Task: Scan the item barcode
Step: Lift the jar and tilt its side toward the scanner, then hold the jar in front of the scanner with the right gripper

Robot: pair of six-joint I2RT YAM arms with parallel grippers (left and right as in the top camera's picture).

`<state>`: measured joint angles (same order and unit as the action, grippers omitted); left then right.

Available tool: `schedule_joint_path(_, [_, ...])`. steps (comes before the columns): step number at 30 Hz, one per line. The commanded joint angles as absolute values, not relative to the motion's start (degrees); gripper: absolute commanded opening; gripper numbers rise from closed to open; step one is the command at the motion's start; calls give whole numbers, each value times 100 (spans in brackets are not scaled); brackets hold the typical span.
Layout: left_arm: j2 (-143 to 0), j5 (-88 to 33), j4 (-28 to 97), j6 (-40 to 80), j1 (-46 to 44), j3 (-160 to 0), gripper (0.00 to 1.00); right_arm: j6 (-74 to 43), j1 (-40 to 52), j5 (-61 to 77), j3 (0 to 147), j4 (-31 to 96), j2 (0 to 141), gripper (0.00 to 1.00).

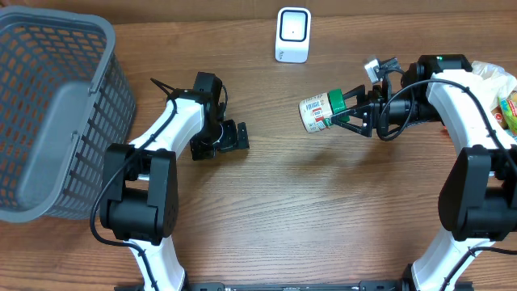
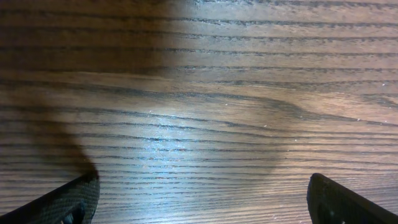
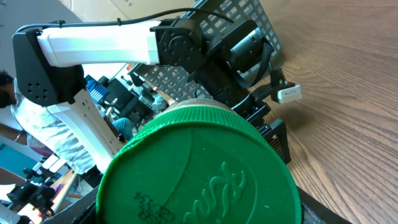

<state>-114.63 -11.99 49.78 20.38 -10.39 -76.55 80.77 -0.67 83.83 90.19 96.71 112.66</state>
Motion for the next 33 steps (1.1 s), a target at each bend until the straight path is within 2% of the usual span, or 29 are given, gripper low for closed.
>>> schedule_joint_path(1, [-11646,-1299,4807,1804,-1020,-7559,100,8119,-60,8757,9201,9660,10982,50])
schedule_joint_path(7, [-11646,-1302,4797,1802,-1020,-7559,100,7992,-60,8799,9201,9498,10982,50])
schedule_joint_path(11, [-11646,-1304,4794,1804,-1020,-7559,100,7133,-60,8882,9201,8733,10982,50])
schedule_joint_path(14, [-11646,-1315,4797,1804,-1020,-7559,100,5970,-25,8886,9201,7655,10982,50])
schedule_joint_path(19, [-11646,-1315,4797,1804,-1020,-7559,100,3350,217,8674,9201,5120,10982,50])
schedule_joint_path(23, [-11646,-1315,4797,1804,-1020,-7559,100,985,517,7564,9201,2930,10982,49])
schedule_joint_path(27, [-11646,-1315,4797,1804,-1020,-7559,100,-220,681,6748,9201,1594,10984,50])
schedule_joint_path(33, [-11646,-1310,4764,1804,-1020,-7559,100,-775,703,5135,9201,1238,10984,53])
